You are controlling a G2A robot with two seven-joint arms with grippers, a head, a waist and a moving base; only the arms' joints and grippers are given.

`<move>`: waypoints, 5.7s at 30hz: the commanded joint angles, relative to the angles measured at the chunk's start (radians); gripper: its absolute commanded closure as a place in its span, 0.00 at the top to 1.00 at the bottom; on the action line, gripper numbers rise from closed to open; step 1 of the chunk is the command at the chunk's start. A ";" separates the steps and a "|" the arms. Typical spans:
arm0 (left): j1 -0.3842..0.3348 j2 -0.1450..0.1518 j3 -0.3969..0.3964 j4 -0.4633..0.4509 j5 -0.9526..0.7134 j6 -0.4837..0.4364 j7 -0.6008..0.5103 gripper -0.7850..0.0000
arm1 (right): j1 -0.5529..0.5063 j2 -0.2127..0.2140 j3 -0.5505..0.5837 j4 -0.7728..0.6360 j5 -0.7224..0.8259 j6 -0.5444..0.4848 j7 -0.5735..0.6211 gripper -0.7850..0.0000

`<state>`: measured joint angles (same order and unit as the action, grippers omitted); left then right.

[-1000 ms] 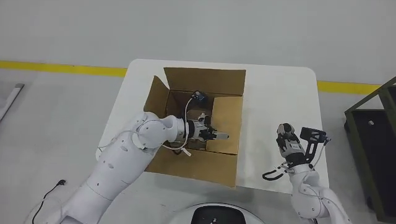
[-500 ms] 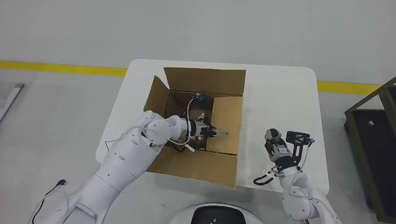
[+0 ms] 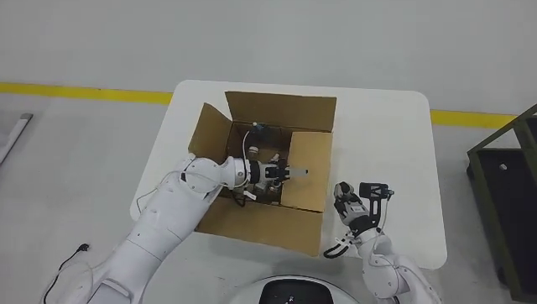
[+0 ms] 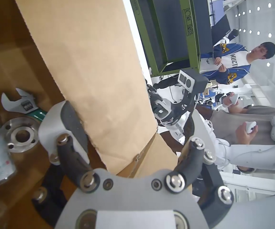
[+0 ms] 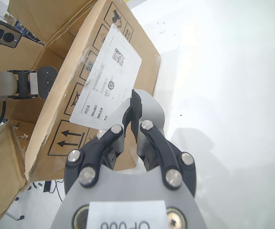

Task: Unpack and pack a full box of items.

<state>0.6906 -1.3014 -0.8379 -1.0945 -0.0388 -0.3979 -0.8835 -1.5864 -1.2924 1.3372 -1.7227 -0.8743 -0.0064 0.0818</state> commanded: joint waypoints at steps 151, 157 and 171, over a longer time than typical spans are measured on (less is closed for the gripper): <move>-0.130 -0.116 0.147 0.007 0.971 0.576 -0.228 1.00 | -0.040 0.039 0.281 -0.406 0.261 0.123 0.392 0.00; -0.135 -0.128 0.171 0.036 1.018 0.549 -0.206 0.84 | -0.045 0.041 0.280 -0.406 0.263 0.118 0.390 0.00; -0.112 -0.145 0.169 0.058 1.077 0.553 -0.188 0.75 | -0.048 0.044 0.279 -0.399 0.267 0.120 0.379 0.00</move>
<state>0.5772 -1.4456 -0.6664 -1.0378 1.0365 0.1554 -1.0704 -1.6348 -1.2490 1.6157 -2.1223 -0.6076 0.1122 0.4612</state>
